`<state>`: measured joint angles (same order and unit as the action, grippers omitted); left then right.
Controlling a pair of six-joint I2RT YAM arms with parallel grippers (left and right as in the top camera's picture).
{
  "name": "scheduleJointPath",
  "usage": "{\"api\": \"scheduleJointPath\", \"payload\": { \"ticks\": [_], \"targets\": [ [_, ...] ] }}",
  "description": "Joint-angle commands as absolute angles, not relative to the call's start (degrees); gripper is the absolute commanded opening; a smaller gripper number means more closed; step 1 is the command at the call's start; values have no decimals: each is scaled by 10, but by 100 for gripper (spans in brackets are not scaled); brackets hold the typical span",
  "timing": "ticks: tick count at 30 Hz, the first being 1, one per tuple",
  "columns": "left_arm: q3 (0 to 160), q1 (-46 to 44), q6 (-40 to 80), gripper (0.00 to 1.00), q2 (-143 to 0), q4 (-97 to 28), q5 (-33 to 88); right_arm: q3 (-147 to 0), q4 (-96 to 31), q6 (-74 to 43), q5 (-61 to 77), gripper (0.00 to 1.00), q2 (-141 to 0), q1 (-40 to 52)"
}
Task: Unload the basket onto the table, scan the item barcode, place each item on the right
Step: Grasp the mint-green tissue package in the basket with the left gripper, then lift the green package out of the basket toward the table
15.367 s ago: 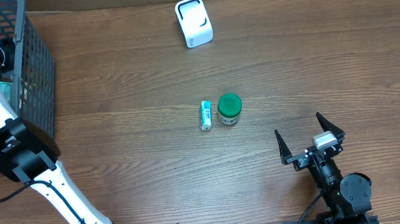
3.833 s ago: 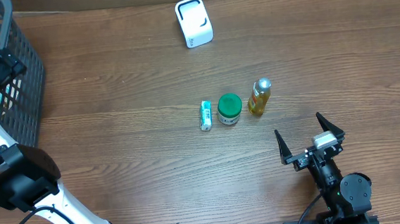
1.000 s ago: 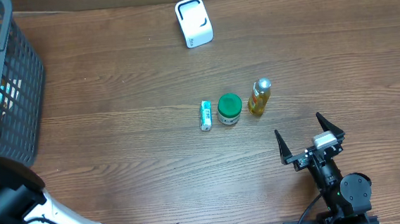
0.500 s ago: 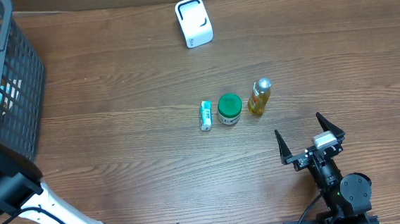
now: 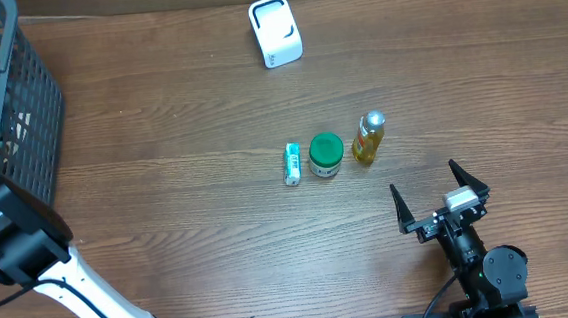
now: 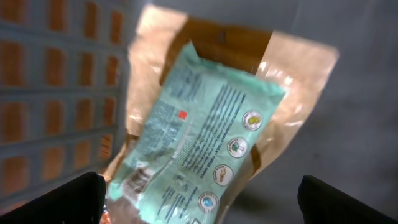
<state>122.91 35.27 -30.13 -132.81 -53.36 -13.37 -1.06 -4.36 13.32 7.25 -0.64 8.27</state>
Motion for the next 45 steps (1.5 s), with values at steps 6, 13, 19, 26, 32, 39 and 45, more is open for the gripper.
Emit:
{"api": "scheduleJointPath", "payload": {
  "ticks": [6, 13, 19, 26, 32, 39, 45],
  "targets": [
    [1225, 356, -360, 100, -1347, -537, -163, -4, -42, 134, 74, 100, -2, 84],
    [1198, 356, -390, 100, -1347, -533, -163, -4, -42, 134, 74, 100, -2, 84],
    [1161, 356, -413, 98, -1347, -510, -179, -4, -42, 134, 74, 100, -2, 84],
    [1115, 365, -408, 73, -1347, -464, -243, -4, -42, 134, 74, 100, -2, 84],
    [1114, 369, -390, 41, -1347, -464, -241, -4, -42, 134, 74, 100, -2, 84],
    [1126, 364, -343, 12, -1344, -451, -239, -4, -42, 134, 74, 100, -2, 84],
    [1234, 356, -183, 4, -1343, -483, -238, -4, -42, 134, 74, 100, -2, 84]
  ]
}}
